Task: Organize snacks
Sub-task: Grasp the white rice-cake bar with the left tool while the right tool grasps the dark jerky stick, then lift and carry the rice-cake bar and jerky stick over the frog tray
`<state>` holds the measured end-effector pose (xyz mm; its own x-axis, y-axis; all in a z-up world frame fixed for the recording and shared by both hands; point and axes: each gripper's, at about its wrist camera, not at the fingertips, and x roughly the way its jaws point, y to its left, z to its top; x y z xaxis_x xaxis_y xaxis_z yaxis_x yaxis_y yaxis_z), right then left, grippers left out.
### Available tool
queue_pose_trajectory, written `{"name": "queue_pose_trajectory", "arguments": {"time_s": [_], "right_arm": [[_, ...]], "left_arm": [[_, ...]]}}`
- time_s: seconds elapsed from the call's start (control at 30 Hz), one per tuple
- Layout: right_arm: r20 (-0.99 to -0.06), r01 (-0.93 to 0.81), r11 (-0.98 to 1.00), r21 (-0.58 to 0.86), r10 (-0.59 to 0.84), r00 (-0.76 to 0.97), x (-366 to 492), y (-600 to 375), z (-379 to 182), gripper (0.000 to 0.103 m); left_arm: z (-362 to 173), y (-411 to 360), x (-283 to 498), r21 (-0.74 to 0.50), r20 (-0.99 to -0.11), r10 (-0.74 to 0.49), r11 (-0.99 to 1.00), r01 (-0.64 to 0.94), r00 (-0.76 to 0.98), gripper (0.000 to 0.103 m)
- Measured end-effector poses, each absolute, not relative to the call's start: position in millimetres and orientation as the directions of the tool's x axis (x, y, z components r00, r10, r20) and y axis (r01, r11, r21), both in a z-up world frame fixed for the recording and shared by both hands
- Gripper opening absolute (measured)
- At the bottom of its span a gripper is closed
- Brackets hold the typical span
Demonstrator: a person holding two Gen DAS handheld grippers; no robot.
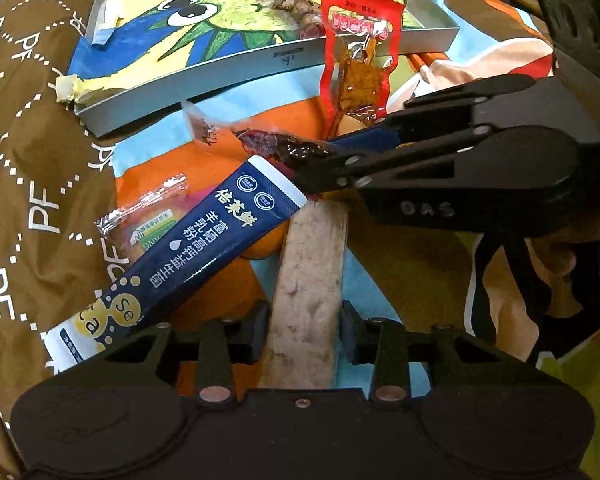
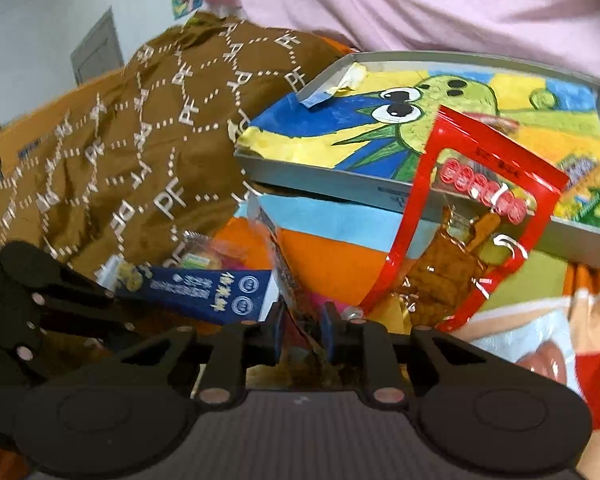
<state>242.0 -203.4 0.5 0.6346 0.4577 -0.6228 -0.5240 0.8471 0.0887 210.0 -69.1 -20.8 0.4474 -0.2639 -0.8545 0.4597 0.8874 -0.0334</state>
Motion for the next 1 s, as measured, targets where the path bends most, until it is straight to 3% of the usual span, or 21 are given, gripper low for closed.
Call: {"name": "queue_pose_trajectory", "arguments": {"time_s": [0.1, 0.23, 0.5, 0.8, 1.0], "right_arm": [[-0.634, -0.529, 0.845, 0.075, 0.450, 0.629, 247, -199, -5, 0.024], [-0.620, -0.558, 0.828, 0.048, 0.463, 0.634, 244, -195, -5, 0.014], [-0.549, -0.590, 0.807, -0.006, 0.491, 0.676, 221, -198, 20, 0.014], [-0.423, -0.569, 0.822, -0.025, 0.507, 0.751, 190, -221, 61, 0.014], [-0.332, -0.517, 0.856, 0.004, 0.489, 0.807, 185, -246, 87, 0.014]], "left_arm": [[-20, -69, 208, -0.043, -0.855, -0.264, 0.894, 0.446, 0.446, 0.037], [-15, -72, 202, -0.055, -0.865, -0.258, 0.902, 0.429, 0.431, 0.036], [8, -87, 178, -0.034, -0.886, -0.210, 0.919, 0.393, 0.414, 0.035], [45, -99, 152, 0.052, -0.896, -0.130, 0.919, 0.391, 0.424, 0.035], [71, -100, 151, 0.051, -0.841, -0.115, 0.956, 0.289, 0.528, 0.035]]}}
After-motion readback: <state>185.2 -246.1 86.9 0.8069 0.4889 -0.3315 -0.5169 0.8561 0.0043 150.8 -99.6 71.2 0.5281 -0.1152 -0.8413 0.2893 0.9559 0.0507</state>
